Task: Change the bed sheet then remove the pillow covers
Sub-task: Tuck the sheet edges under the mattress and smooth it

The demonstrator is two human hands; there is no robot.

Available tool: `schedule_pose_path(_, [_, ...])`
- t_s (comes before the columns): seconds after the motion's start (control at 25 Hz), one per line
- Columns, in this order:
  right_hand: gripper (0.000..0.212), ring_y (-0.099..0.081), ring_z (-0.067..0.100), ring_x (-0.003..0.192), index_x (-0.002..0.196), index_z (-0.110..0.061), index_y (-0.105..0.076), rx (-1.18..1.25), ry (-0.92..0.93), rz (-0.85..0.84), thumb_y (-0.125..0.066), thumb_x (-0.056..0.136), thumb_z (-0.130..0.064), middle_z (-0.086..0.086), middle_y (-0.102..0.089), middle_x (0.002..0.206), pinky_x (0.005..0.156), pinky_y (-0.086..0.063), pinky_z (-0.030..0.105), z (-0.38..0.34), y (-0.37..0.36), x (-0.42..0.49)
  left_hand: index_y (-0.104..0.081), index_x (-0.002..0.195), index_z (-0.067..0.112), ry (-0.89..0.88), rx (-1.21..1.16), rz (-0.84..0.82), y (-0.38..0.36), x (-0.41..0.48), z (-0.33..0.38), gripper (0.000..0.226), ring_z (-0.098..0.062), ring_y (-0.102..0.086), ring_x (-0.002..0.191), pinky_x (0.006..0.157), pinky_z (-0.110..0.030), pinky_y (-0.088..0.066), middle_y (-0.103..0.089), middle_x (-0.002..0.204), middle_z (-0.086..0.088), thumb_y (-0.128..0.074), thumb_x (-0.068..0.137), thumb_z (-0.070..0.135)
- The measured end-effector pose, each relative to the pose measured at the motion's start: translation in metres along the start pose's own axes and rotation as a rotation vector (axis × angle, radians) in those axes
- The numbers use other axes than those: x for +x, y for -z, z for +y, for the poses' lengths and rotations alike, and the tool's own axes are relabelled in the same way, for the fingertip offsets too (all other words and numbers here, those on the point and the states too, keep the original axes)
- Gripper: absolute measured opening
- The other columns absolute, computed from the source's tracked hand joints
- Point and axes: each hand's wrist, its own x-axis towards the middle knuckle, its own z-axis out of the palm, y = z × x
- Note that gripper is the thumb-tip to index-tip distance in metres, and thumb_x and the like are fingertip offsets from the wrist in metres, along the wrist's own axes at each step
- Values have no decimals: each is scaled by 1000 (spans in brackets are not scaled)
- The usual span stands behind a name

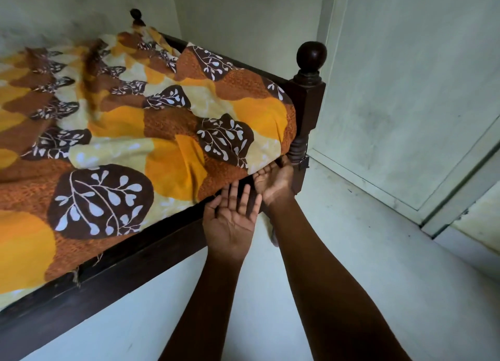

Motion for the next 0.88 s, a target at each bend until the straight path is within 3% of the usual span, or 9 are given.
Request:
schedule_pose_path(0.12, [24,-60,15,93,111,-10,-58,-346,2,102,-39,100,-21,2,-62,94,87,-47,25,-5,5,-47,-46,127,16,65,181,109,-6,-9,8,38,-27,-44,127,91,-43,-42,-46,141,-9,-30,96,29])
schedule_pose_path(0.24, [29,-61,8,86,117,-12,-61,-609,19,111,-39,99,-18,-2,-67,92,80,-47,21,-10,0,-99,-39,133,22,105,718,-7,-26,-34,22,35,-19,-48,125,100,-35,-41,-45,142,-6,-27,101,23])
schedule_pose_path(0.32, [27,-61,5,75,109,-15,-65,-768,43,14,-40,98,-16,-5,-69,83,73,-46,18,-6,-24,-124,-47,127,30,-79,1216,-188,-47,-56,49,34,-1,-53,117,101,-25,-44,-55,130,13,-45,93,25])
schedule_pose_path(0.44, [27,-61,-1,73,98,-19,-67,-1044,198,-249,-41,99,-13,-6,-68,83,69,-47,12,10,-78,-142,-55,114,33,-558,1741,-384,-83,-66,130,28,17,-46,112,95,-4,-35,-55,115,30,-44,88,35])
schedule_pose_path(0.52, [24,-58,-8,80,102,-16,-67,-1308,407,-404,-44,98,-13,-6,-67,95,77,-42,5,27,-113,-134,-56,122,21,-702,1998,-337,-93,-51,189,48,1,-45,122,104,-18,-34,-56,126,10,-35,86,45])
schedule_pose_path(0.6, [24,-56,-2,95,113,-12,-65,-1662,702,-510,-48,96,-15,1,-65,110,83,-35,0,46,-137,-111,-51,131,14,-651,2215,-310,-88,-30,231,63,-21,-44,126,106,-34,-34,-50,135,-7,-32,85,51])
schedule_pose_path(0.68, [37,-54,22,115,123,-9,-59,-2026,872,-656,-48,92,-26,12,-59,125,99,-40,21,65,-140,-77,-48,134,14,-624,2469,-379,-70,-13,246,68,-29,-44,127,105,-49,-36,-48,138,-12,-27,87,57])
schedule_pose_path(0.76, [53,-44,29,129,133,-13,-50,-2322,851,-804,-38,90,-42,13,-49,138,107,-35,46,78,-129,-46,-36,142,22,-517,2656,-427,-52,-6,246,89,-29,-31,137,109,-57,-26,-34,149,-8,0,80,74])
schedule_pose_path(0.88, [65,-26,21,140,143,-25,-35,-2525,681,-855,-14,89,-55,3,-34,150,116,-13,48,79,-119,-39,-30,144,27,-488,2693,-413,-27,-7,244,93,-26,-21,142,113,-56,-17,-27,152,-2,17,77,73])
